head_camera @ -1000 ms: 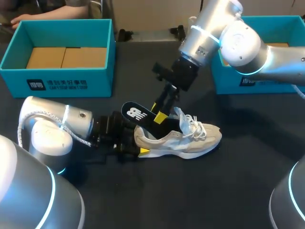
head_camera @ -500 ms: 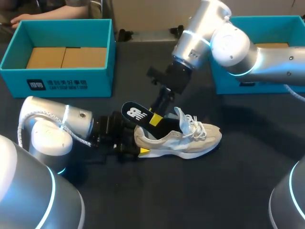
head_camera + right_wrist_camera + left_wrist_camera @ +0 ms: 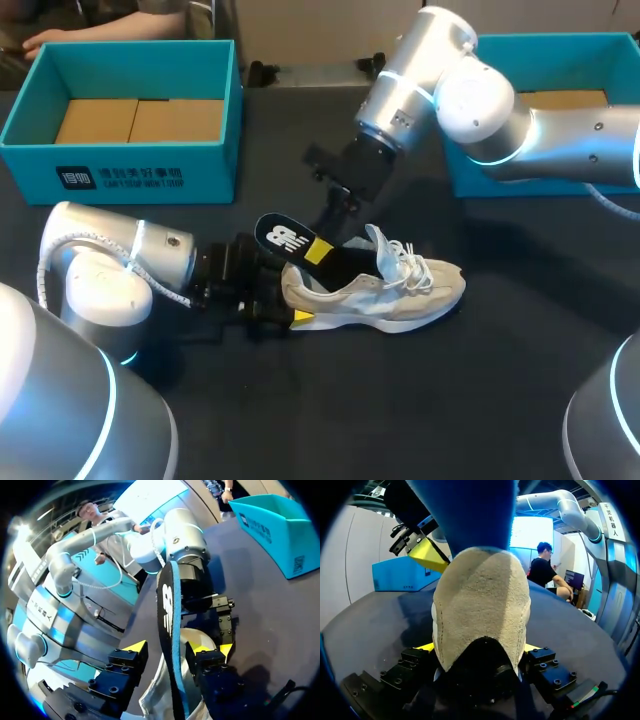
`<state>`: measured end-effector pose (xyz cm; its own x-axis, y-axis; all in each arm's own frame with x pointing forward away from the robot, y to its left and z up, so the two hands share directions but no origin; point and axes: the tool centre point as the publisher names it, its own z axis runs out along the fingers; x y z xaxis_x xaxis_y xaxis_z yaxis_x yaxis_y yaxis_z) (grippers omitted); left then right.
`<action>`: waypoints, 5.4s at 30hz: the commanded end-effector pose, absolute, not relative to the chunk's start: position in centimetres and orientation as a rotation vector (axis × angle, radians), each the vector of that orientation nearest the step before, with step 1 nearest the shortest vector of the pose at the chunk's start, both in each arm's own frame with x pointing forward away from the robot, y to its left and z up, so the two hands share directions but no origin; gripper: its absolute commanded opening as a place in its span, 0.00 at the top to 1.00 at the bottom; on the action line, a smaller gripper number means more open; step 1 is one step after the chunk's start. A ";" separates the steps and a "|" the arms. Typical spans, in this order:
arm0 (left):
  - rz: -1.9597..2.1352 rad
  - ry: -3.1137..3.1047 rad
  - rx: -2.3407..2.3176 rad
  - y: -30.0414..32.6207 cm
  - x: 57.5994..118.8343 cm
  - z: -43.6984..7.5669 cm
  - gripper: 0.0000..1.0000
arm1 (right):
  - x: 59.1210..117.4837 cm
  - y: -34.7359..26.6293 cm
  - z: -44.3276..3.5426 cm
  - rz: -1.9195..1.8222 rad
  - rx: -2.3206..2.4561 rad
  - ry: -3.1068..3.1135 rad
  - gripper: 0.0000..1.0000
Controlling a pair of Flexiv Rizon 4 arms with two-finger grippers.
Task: Take the shoe out of the shoebox, open the shoe tongue, remove and reinsert the insole, then place the shoe into the shoebox
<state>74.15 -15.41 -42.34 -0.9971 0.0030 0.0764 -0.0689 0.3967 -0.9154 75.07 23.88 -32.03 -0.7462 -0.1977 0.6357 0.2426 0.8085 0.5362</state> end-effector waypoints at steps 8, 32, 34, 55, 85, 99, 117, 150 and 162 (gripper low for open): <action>1.687 -2.571 0.060 -15.5 74.1 -42.4 1.00 | 75.2 24.9 -32.4 -0.818 -0.032 -2.243 0.98; 1.687 -2.571 0.060 -15.5 74.1 -42.4 1.00 | 76.9 26.6 -25.7 -1.199 -0.123 -2.224 1.00; 1.687 -2.571 0.060 -15.5 74.1 -42.4 1.00 | 77.0 26.7 -25.2 -1.230 -0.150 -2.213 1.00; 1.687 -2.571 0.060 -15.5 74.1 -42.4 1.00 | 77.3 27.0 -24.0 -1.230 -0.191 -2.212 1.00; 1.687 -2.571 0.060 -15.5 74.1 -42.4 1.00 | 77.9 27.6 -11.1 -1.651 -0.395 -1.852 1.00; 1.687 -2.571 0.060 -15.5 74.1 -42.4 1.00 | 78.1 27.6 -10.4 -1.639 -0.386 -1.850 1.00; 1.687 -2.571 0.060 -15.5 74.1 -42.4 1.00 | 77.9 22.7 -7.7 -1.746 -0.719 -1.773 1.00; 1.687 -2.571 0.060 -15.5 74.1 -42.4 1.00 | 70.4 19.8 0.0 -1.549 -0.913 -1.663 1.00; 1.687 -2.571 0.060 -15.5 74.1 -42.4 1.00 | 67.8 19.6 -0.6 -1.589 -0.823 -1.769 1.00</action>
